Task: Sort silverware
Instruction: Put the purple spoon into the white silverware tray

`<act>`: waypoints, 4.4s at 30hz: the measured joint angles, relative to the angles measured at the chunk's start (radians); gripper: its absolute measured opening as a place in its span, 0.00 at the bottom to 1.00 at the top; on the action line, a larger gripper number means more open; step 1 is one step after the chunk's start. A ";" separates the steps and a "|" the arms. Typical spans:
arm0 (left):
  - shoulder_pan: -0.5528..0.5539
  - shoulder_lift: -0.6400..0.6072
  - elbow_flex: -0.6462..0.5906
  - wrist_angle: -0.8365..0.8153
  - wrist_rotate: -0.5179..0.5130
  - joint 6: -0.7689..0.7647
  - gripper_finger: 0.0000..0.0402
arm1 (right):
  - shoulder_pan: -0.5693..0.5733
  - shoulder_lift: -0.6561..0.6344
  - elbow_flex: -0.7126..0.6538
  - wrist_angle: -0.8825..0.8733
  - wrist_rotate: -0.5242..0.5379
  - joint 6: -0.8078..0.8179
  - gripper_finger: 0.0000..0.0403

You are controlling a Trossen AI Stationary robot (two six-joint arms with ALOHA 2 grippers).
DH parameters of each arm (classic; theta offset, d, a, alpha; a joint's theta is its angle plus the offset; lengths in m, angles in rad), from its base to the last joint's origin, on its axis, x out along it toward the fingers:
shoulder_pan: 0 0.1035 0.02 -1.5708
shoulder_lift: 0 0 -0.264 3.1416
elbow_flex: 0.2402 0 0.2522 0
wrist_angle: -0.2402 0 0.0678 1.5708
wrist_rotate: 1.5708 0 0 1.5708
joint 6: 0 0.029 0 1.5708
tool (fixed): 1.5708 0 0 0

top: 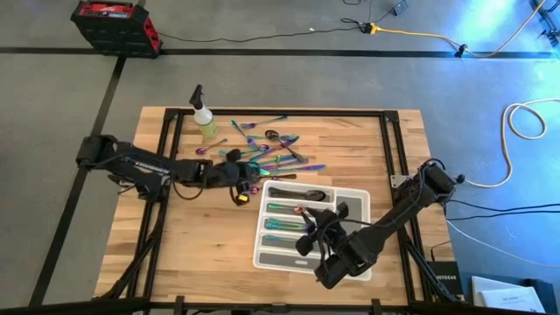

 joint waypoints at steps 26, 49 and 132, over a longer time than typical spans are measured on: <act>0.036 0.119 -0.214 0.404 0.150 -0.040 0.31 | -0.010 0.020 0.000 0.011 -0.042 -0.023 0.18; 0.014 0.375 -0.100 0.427 0.083 -0.101 0.31 | -0.015 0.020 0.000 -0.025 -0.078 -0.022 0.18; -0.320 0.081 -0.213 1.056 -0.328 -0.921 0.00 | -0.137 0.197 -0.001 0.196 0.354 -0.384 0.02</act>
